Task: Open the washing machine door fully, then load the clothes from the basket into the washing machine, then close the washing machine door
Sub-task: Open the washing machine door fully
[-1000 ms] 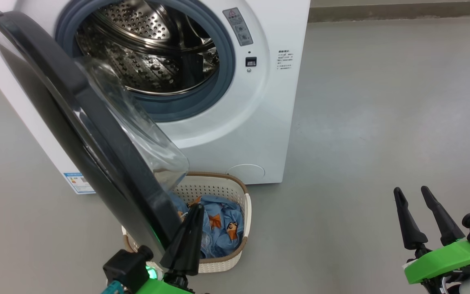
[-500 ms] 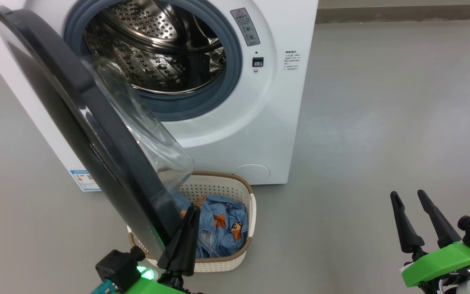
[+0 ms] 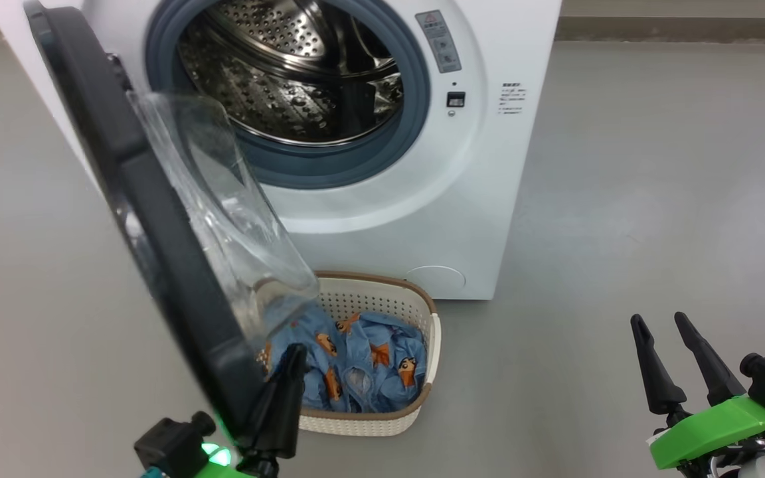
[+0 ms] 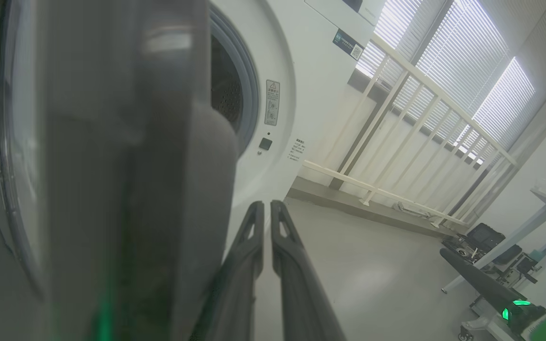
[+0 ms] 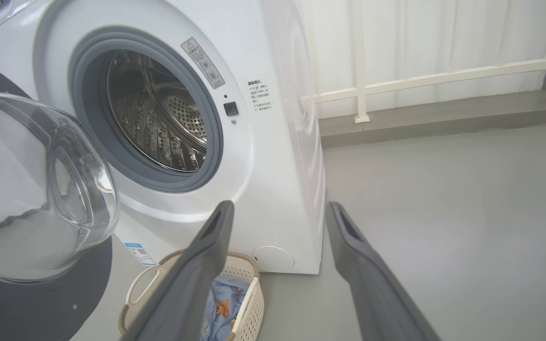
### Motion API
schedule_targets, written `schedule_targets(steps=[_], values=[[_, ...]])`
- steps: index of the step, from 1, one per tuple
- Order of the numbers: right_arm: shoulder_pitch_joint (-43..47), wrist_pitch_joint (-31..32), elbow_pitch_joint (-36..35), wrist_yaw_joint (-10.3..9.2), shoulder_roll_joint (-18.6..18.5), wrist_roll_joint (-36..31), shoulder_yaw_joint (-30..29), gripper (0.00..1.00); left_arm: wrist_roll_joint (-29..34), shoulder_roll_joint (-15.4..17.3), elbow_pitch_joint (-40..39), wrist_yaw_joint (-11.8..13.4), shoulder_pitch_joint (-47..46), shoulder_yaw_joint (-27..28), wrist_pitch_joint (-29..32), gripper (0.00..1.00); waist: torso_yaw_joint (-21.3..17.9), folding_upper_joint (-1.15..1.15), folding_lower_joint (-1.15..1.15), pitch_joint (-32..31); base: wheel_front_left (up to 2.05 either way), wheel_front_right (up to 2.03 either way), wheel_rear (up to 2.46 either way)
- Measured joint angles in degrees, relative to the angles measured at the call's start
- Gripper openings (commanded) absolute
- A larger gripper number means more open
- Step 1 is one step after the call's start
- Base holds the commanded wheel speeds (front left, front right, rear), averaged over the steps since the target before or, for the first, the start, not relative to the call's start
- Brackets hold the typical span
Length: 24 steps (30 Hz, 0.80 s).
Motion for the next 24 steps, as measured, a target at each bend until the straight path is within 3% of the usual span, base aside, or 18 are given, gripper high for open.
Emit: schedule_targets(steps=[24], values=[[-0.2, 0.0, 0.04, 0.0, 0.93, -0.02, -0.46, 1.0, 0.11, 5.94, -5.44, 5.58, 4.19, 6.31, 0.02, 0.0, 9.1, 0.0, 0.01, 2.33, 0.0, 0.0, 0.0]])
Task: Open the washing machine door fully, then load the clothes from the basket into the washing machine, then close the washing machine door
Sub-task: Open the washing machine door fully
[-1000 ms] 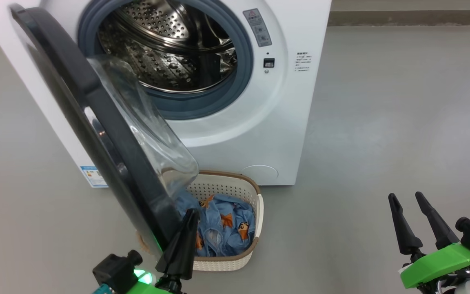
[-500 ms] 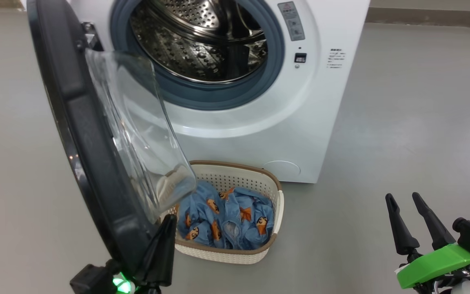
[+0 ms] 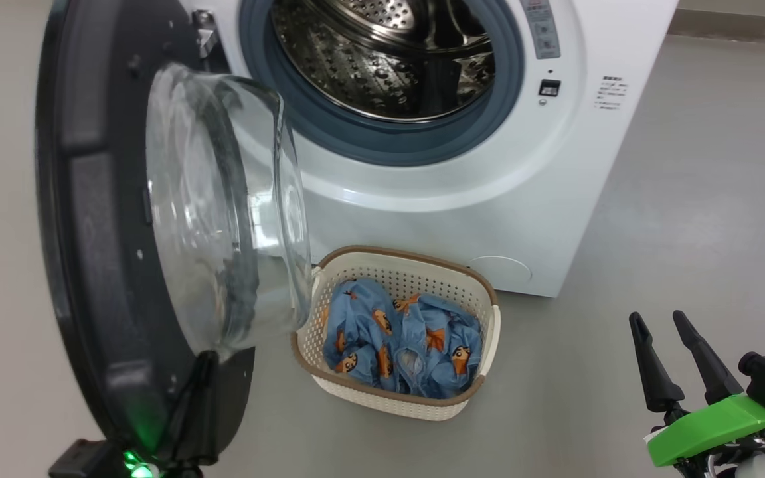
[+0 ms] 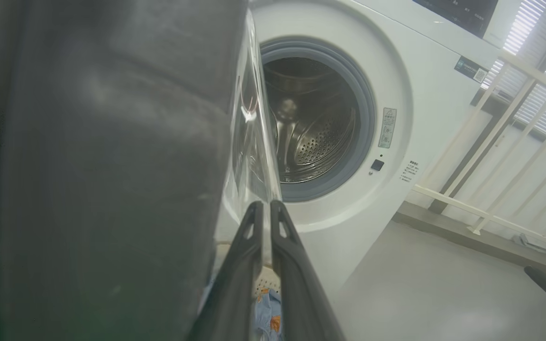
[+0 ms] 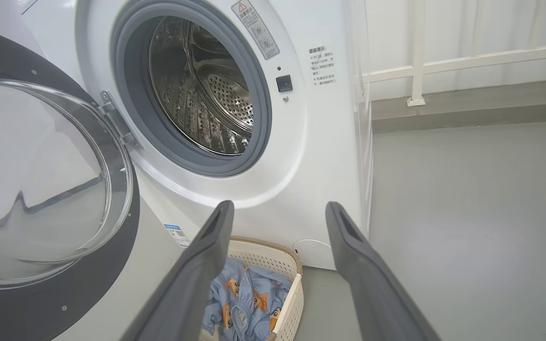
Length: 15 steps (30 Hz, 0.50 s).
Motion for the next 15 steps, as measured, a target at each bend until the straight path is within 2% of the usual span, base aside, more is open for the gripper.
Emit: schedule_targets(steps=[15], values=[[-0.94, 0.0, -0.02, 0.0, 0.1, -0.02, -0.59, 1.0, -1.02, 3.35, -0.18, 2.94, 0.02, 6.67, -0.01, 0.0, 4.57, 0.0, 0.0, 1.89, 0.0, 0.0, 0.0]])
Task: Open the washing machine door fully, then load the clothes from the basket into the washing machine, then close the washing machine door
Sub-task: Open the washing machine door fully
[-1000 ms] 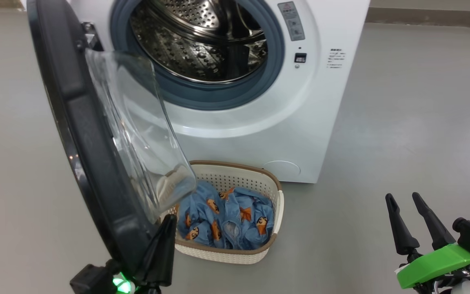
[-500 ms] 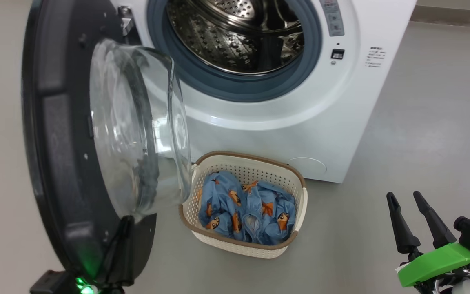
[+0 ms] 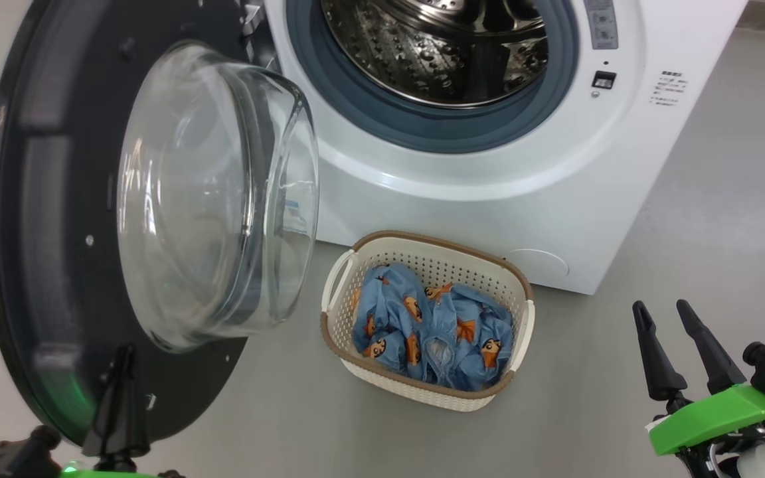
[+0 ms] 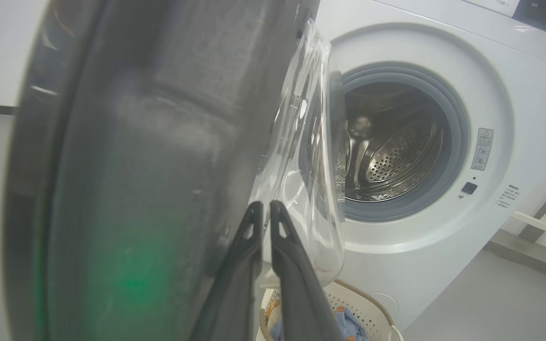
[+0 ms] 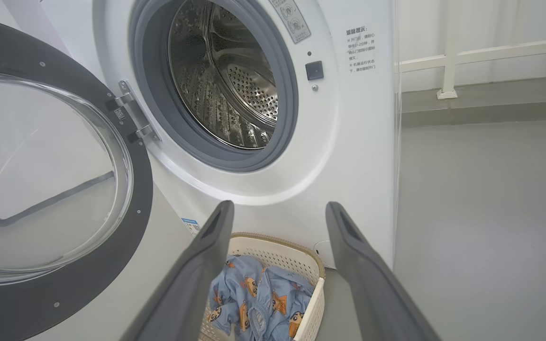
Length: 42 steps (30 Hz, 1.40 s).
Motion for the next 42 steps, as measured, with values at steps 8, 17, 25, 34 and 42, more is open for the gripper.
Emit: schedule_targets(steps=[8, 17, 25, 34, 42], values=[[-0.71, 0.0, 0.05, 0.0, 0.24, -0.01, -0.07, 1.0, -0.9, 2.21, 3.35, 0.0, -1.46, 2.81, 0.01, 0.0, 1.83, 0.0, 0.0, 1.36, 0.0, 0.0, 0.0], [-1.64, 0.0, 0.1, 0.0, 0.24, -0.02, -0.26, 1.0, -1.45, 4.16, 7.89, -0.07, -5.04, 4.47, 0.09, 0.0, 3.1, 0.0, 0.0, 2.69, 0.0, 0.0, 0.0], [-3.87, 0.0, 0.01, 0.0, 0.13, -0.42, -0.26, 1.0, -1.45, 6.53, 12.01, -1.09, -9.5, 4.92, 0.73, 0.0, 3.74, 0.0, 0.0, 4.95, 0.0, 0.0, 0.0], [-5.32, 0.0, 0.08, 0.0, 0.02, -0.44, -0.27, 1.0, -1.42, 7.73, 16.68, -1.88, -13.74, 4.91, 1.09, 0.0, 3.96, 0.0, 0.0, 7.16, 0.0, 0.0, 0.0], [-5.98, 0.0, 0.2, 0.0, 0.12, -0.6, -0.22, 1.0, -0.78, 9.62, 22.25, -2.64, -17.53, 4.66, 1.1, 0.0, 4.24, 0.0, 0.0, 8.05, 0.0, 0.0, 0.0]])
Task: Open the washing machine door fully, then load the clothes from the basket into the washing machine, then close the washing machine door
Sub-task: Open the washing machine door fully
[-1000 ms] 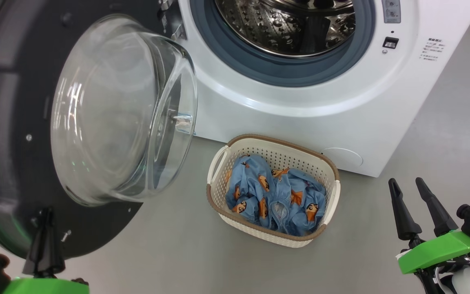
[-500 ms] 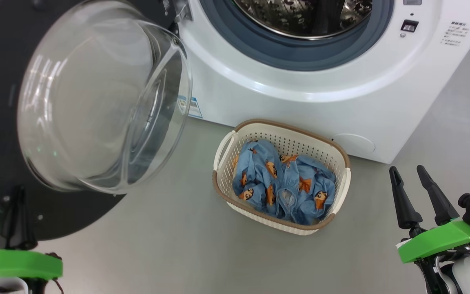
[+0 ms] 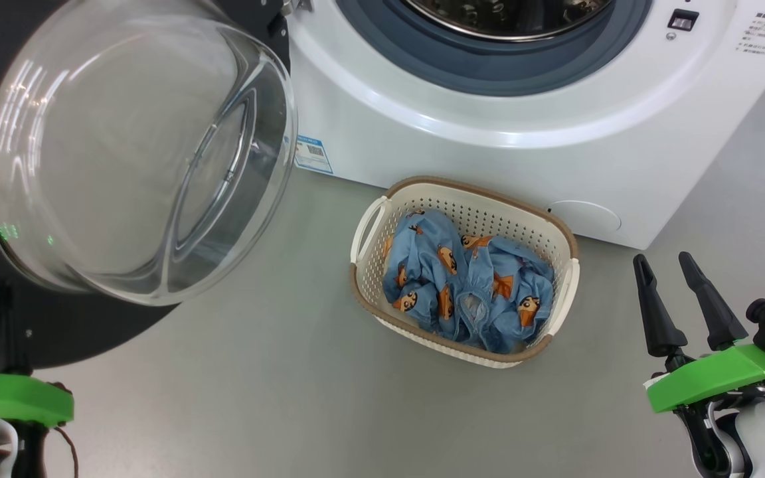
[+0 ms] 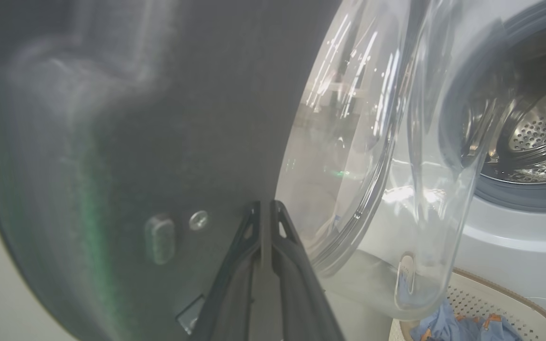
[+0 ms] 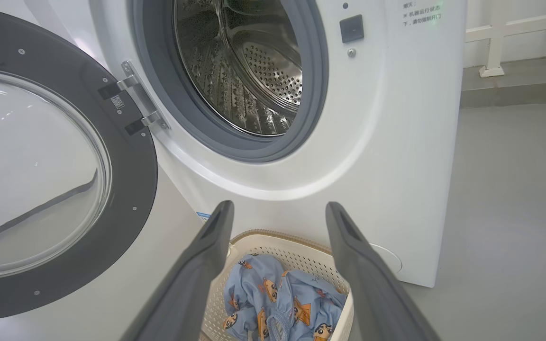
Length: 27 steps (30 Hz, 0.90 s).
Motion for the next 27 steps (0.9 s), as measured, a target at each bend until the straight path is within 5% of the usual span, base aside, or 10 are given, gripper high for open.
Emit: schedule_targets(steps=[27], values=[[-1.35, -0.01, 0.49, 0.0, 0.52, -0.31, 1.25, 1.0, 3.65, 4.53, 18.58, -2.67, -14.85, -3.78, 0.67, 0.0, 1.49, 0.0, 0.0, 1.72, 0.0, 0.0, 0.0]])
